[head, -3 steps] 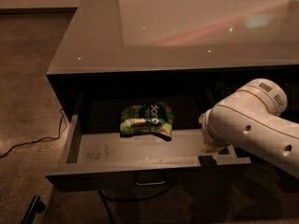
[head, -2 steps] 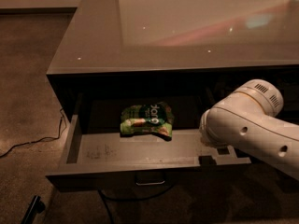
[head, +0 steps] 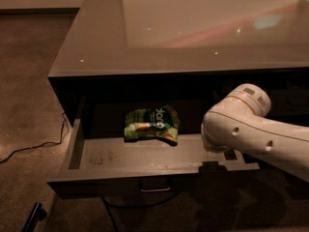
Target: Open top drawer
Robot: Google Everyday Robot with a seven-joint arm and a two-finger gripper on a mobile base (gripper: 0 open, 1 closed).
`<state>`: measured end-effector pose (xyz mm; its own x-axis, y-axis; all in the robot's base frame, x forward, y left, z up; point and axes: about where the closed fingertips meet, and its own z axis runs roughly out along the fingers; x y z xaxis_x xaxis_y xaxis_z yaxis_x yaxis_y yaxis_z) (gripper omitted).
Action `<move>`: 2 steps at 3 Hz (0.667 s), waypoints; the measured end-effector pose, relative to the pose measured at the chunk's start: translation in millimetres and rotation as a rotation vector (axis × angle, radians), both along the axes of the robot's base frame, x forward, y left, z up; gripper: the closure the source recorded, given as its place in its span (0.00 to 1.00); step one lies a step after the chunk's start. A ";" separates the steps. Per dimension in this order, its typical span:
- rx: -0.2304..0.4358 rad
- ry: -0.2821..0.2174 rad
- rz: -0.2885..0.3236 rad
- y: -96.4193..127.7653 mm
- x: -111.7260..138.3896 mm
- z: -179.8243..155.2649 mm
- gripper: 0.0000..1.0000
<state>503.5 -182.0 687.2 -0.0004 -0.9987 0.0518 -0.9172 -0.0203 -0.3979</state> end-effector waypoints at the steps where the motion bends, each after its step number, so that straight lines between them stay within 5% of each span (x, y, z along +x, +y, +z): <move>1: -0.018 0.030 0.008 3.4 4.8 -15.0 1.00; 2: -0.039 0.078 0.012 4.9 0.1 -31.5 1.00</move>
Offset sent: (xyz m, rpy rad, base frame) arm -0.0055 0.0074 -0.0532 -0.0652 0.1419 0.0165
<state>503.6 -177.0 655.7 0.0170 -0.9958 0.0905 -0.9449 -0.0456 -0.3243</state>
